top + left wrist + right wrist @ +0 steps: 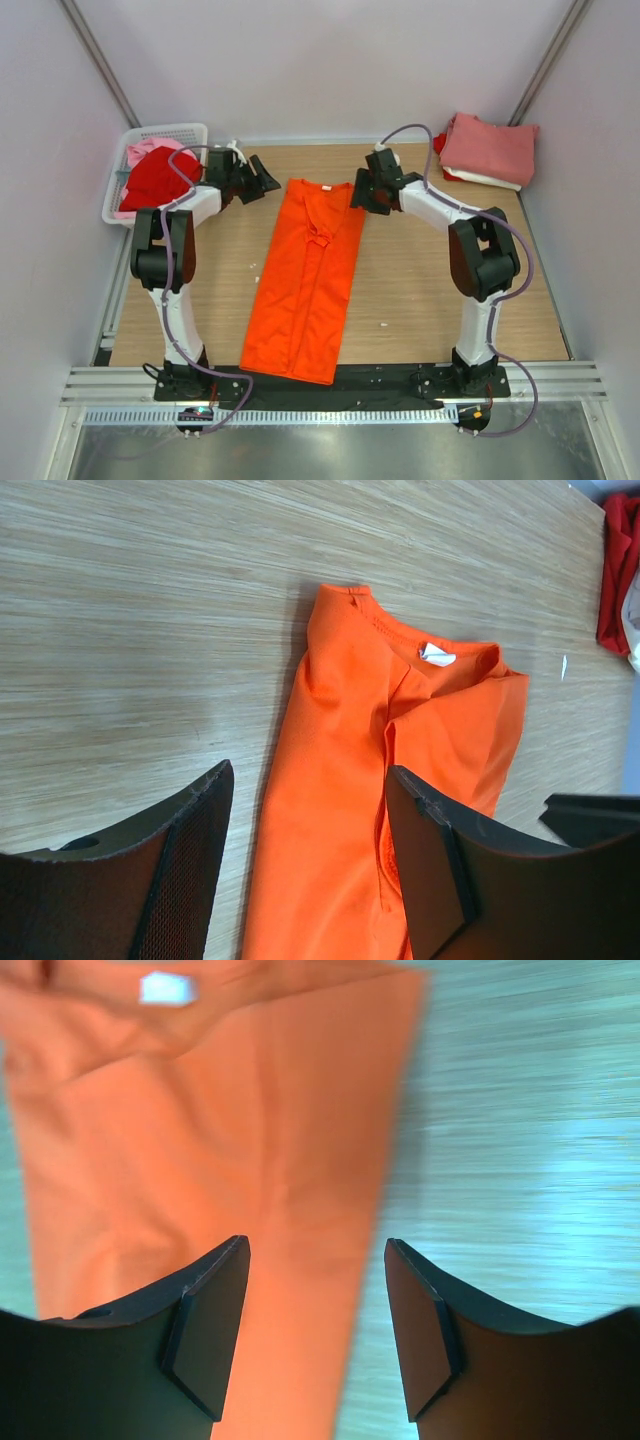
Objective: Fold and stack the t-shirts
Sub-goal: Fold the tshirt
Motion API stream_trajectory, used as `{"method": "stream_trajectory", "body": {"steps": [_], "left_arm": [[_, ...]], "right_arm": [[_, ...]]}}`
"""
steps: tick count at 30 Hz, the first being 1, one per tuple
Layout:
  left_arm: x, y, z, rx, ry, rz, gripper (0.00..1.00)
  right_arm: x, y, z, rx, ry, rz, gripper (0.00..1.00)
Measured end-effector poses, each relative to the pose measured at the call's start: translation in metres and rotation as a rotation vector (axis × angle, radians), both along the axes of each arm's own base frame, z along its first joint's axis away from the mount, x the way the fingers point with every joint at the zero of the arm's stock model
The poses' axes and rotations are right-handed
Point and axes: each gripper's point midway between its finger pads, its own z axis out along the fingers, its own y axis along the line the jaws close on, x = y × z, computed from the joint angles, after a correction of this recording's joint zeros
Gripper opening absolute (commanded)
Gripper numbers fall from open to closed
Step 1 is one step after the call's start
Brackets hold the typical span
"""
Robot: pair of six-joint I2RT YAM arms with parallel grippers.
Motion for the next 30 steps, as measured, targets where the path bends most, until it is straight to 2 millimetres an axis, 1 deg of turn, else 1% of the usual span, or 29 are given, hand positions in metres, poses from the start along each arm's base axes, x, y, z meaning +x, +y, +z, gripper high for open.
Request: {"method": "stream_trajectory", "body": {"steps": [1,3,4,6,9,11,12,16,19,20,21,22,23,24,30], "left_arm": [[0.000,0.000,0.000,0.000,-0.002,0.000,0.63],[0.001,0.000,0.001,-0.001,-0.006,-0.001,0.63],[0.001,0.000,0.001,-0.001,-0.007,-0.001,0.63],[0.001,0.000,0.001,-0.002,-0.007,-0.001,0.63],[0.001,0.000,0.002,-0.003,-0.008,0.000,0.63],[0.001,-0.001,0.002,-0.004,-0.008,0.000,0.63],[0.001,-0.001,0.002,-0.005,-0.008,0.001,0.63],[0.001,-0.001,0.002,-0.009,-0.005,0.004,0.63],[0.002,-0.001,0.002,-0.011,-0.005,0.006,0.63],[0.002,-0.001,0.002,-0.012,-0.004,0.006,0.63],[0.002,-0.001,0.002,-0.012,-0.004,0.006,0.63],[0.002,-0.001,0.002,-0.012,-0.004,0.007,0.63],[0.002,-0.001,0.002,-0.013,-0.004,0.007,0.63],[0.002,-0.001,0.002,-0.012,-0.004,0.007,0.63],[0.002,-0.001,0.002,-0.013,-0.003,0.008,0.63]], "right_arm": [[0.003,-0.014,-0.002,-0.006,0.003,-0.029,0.63],[0.009,-0.033,-0.007,-0.013,0.009,-0.070,0.62],[0.010,-0.040,-0.009,-0.017,0.015,-0.083,0.62],[0.009,-0.047,-0.014,-0.019,0.027,-0.093,0.61],[0.014,-0.044,-0.016,0.005,0.020,-0.081,0.58],[0.020,-0.041,-0.022,0.022,0.023,-0.069,0.56],[0.023,-0.038,-0.026,0.028,0.026,-0.063,0.51],[0.037,-0.034,-0.052,0.037,0.060,-0.048,0.47],[0.053,-0.031,-0.047,0.057,0.029,-0.043,0.30],[0.057,-0.030,-0.047,0.059,0.024,-0.041,0.24],[0.060,-0.030,-0.050,0.061,0.024,-0.041,0.16],[0.064,-0.030,-0.053,0.060,0.028,-0.040,0.12],[0.068,-0.029,-0.056,0.062,0.028,-0.042,0.05],[0.076,-0.027,-0.055,0.070,0.019,-0.038,0.01],[0.127,-0.020,-0.052,0.085,-0.045,-0.041,0.01]]}}
